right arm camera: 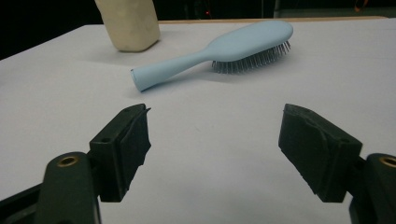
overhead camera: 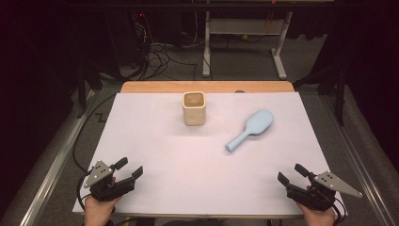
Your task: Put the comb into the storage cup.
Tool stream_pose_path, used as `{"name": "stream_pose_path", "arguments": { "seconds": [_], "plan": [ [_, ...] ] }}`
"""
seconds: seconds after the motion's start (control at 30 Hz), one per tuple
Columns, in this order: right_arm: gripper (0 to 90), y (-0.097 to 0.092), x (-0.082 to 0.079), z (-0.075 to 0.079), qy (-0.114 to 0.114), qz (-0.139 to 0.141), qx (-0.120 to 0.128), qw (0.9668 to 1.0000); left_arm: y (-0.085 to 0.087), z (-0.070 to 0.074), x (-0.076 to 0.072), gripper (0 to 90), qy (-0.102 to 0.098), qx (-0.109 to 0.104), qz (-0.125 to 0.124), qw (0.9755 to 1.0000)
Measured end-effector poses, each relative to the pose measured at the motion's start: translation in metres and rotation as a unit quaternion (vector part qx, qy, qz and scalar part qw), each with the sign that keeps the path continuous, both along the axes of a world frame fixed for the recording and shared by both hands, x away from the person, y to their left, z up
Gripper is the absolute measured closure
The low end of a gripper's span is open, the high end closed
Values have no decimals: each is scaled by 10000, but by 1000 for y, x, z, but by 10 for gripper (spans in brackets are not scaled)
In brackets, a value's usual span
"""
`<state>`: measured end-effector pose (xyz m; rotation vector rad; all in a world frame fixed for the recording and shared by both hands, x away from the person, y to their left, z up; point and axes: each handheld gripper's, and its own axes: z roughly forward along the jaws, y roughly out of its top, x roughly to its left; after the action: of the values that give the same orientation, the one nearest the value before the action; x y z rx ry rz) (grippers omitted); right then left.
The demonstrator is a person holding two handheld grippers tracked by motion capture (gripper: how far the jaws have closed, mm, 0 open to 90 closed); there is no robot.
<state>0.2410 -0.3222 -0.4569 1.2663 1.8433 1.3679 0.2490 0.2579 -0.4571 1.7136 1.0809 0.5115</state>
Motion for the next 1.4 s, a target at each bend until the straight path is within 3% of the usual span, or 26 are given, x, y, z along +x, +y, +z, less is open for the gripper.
{"name": "stream_pose_path", "arguments": {
  "seconds": [0.57, 1.4],
  "plan": [
    [258, 1, -1, 0, -99, -27, -57, 9999, 0, 0, 0, 297, 22, -6, 3, 10000],
    [294, 4, 3, -1, -46, 28, -11, 10000, -1, 0, 1, 301, -32, -8, -2, 10000]
  ]
}}
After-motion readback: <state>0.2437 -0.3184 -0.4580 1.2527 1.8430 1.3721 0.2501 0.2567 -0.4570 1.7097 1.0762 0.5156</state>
